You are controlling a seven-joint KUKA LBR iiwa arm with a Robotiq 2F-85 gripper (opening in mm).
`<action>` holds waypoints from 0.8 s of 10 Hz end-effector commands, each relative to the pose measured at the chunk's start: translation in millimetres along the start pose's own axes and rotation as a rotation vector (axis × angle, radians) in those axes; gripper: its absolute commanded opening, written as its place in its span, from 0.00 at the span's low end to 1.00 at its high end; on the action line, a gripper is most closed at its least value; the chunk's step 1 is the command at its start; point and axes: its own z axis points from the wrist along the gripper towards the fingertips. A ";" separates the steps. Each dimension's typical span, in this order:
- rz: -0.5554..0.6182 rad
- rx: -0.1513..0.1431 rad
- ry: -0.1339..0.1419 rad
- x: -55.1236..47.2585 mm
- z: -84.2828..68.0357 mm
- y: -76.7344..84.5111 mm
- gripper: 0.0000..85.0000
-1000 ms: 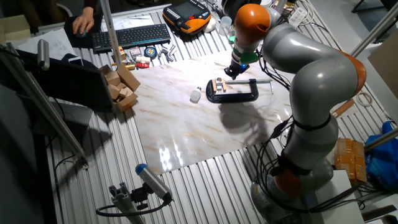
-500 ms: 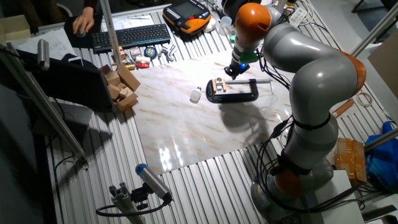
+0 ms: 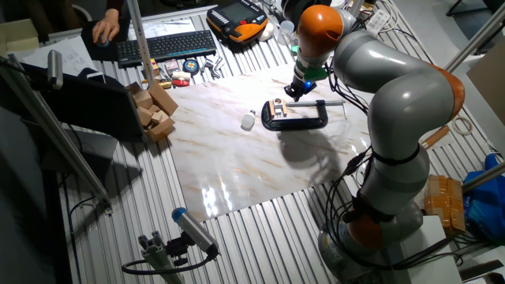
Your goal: Take out the light bulb by rotating it
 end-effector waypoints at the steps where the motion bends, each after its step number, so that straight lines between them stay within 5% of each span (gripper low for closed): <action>1: -0.009 0.003 -0.002 0.0 0.0 0.1 0.00; 8: 0.000 -0.008 -0.007 -0.4 -0.3 -0.1 0.00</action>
